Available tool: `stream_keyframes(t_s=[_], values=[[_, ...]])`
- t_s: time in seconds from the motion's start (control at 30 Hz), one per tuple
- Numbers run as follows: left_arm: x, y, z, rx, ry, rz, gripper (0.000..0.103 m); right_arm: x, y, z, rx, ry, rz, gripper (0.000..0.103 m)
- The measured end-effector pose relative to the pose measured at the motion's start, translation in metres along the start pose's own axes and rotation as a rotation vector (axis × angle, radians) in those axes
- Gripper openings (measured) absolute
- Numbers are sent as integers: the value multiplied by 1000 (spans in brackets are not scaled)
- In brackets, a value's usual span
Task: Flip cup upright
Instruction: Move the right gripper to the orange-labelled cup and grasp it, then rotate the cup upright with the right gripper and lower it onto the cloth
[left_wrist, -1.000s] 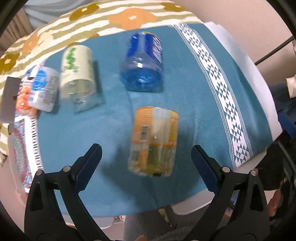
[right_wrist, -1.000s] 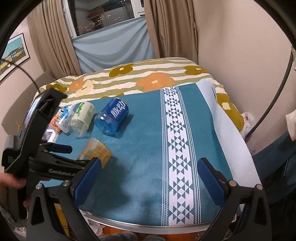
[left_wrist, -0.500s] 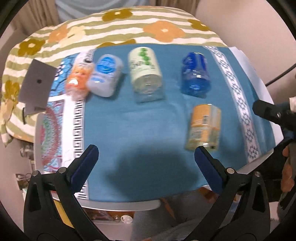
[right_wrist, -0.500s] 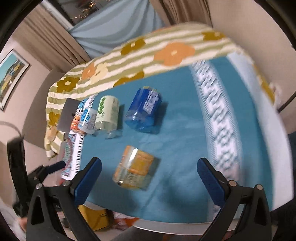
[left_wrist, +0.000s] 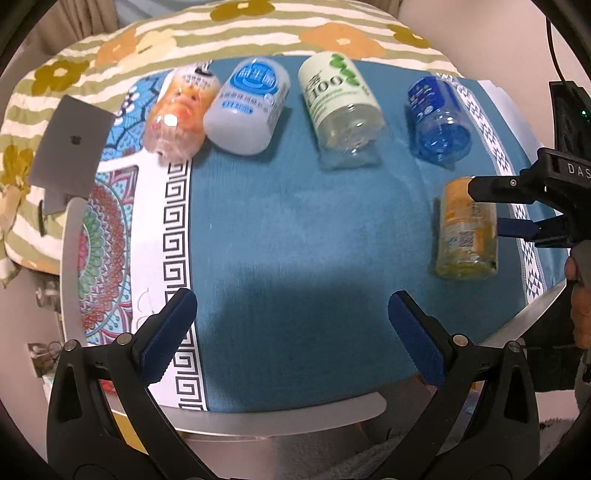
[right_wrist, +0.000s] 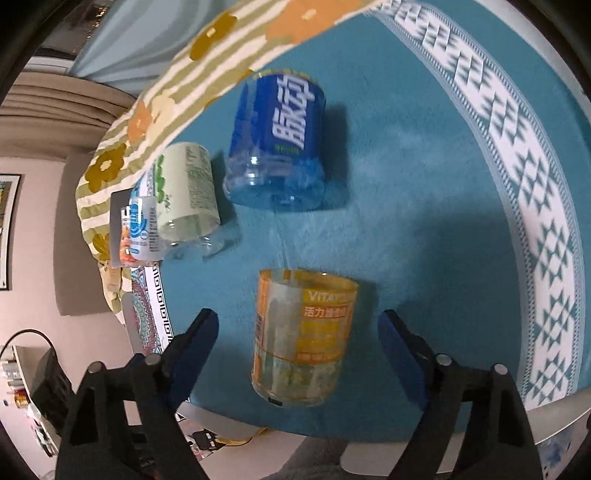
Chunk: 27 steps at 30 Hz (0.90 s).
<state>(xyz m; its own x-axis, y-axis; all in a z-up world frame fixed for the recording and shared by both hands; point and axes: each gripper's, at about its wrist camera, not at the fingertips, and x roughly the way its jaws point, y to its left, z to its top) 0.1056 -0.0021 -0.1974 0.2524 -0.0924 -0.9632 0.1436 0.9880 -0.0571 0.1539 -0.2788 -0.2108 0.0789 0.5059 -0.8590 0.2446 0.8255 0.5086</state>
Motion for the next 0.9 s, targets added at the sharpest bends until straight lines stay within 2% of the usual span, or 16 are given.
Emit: stream_keyframes(t_s=[0.13,0.37,0.6,0.77,0.9], values=[[6,10,1,-15,8,-19,103,7,-4,3,49,25,-7,72],[15,21,4,-21,12,-38,103,12,-9,12,113,54,-26,70],[22,27,11,-22,18,-45,103,21,-12,15,145,91,-27,56],[24,26,16,-14,18,-48,103,15,-12,15,139,79,-26,55],[20,22,20,-4,8,-49,103,-2,-3,12,69,9,-24,55]])
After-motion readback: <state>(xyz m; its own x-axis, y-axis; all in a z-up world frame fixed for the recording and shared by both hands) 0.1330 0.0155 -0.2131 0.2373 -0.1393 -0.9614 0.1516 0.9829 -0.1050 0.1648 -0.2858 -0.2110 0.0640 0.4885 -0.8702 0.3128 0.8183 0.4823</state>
